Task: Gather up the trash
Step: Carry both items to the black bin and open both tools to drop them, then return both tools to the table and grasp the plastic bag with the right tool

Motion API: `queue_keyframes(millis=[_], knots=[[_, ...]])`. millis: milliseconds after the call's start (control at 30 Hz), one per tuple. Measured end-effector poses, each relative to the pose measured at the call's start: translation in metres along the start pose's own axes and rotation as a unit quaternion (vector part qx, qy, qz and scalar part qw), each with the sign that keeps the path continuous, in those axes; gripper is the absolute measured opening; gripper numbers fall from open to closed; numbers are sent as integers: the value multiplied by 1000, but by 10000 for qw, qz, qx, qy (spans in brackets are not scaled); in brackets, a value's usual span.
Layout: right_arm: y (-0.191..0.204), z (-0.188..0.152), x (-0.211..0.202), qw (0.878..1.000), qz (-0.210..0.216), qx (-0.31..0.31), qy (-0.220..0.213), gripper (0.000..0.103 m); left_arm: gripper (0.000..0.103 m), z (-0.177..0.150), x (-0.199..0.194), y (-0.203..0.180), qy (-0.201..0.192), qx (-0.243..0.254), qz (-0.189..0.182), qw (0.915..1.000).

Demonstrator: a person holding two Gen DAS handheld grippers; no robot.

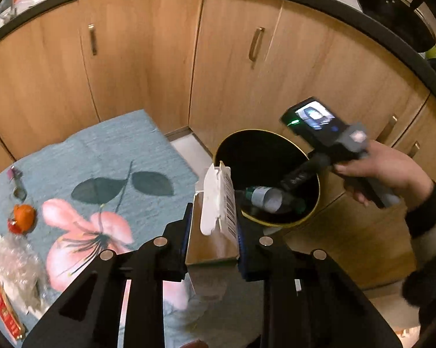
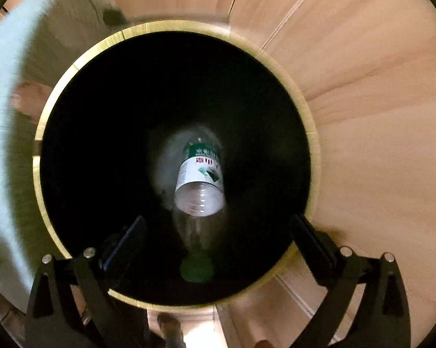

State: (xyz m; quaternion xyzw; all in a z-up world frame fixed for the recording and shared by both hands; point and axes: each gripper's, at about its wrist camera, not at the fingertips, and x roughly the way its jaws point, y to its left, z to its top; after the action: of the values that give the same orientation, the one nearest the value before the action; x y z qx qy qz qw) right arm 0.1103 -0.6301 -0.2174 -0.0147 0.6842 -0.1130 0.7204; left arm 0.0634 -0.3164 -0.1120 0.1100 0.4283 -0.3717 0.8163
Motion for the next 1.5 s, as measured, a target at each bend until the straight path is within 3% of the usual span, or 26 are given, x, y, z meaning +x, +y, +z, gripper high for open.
queue_keyframes(millis=[100,200,333,600,633,733,900,1000,1033,1067,1133,1367,1500], knots=[[-17,-28,-23,9981,86,181,-588,100,23,13,19,-13,91,121,-113,9998],[-25,-46,-37,9941,-145,354,-1011,100,23,32,45,-35,62,321,-207,9993],[-16,-69,-42,9916,-77,430,-1219,100,23,54,80,-54,67,381,-318,9987],[-14,-106,-35,9834,-21,960,-1539,100,23,97,109,-84,-16,429,-719,9965],[-13,-109,-31,9829,-17,1015,-1538,100,25,99,115,-87,15,466,-769,9959],[-14,-126,-25,9828,82,1124,-1464,100,68,97,140,-87,122,388,-595,9974],[-10,-136,-21,9825,193,1187,-1419,100,66,85,158,-69,365,104,-499,9980],[4,-138,-22,9826,314,1084,-1473,100,67,80,140,-50,339,-88,-537,9979],[11,-138,-25,9827,385,1024,-1493,100,72,77,129,-40,306,-200,-587,9976],[16,-137,-27,9827,436,984,-1508,100,84,77,124,-33,292,-285,-633,9972],[31,-135,-34,9830,550,817,-1550,100,92,69,99,-10,195,-545,-750,9955],[126,-115,-79,9774,974,-24,-1874,100,94,17,-13,85,-304,-1255,-780,9886],[195,-97,-100,9724,1160,-668,-1911,100,94,-28,-82,153,-768,-1687,-187,9825]])
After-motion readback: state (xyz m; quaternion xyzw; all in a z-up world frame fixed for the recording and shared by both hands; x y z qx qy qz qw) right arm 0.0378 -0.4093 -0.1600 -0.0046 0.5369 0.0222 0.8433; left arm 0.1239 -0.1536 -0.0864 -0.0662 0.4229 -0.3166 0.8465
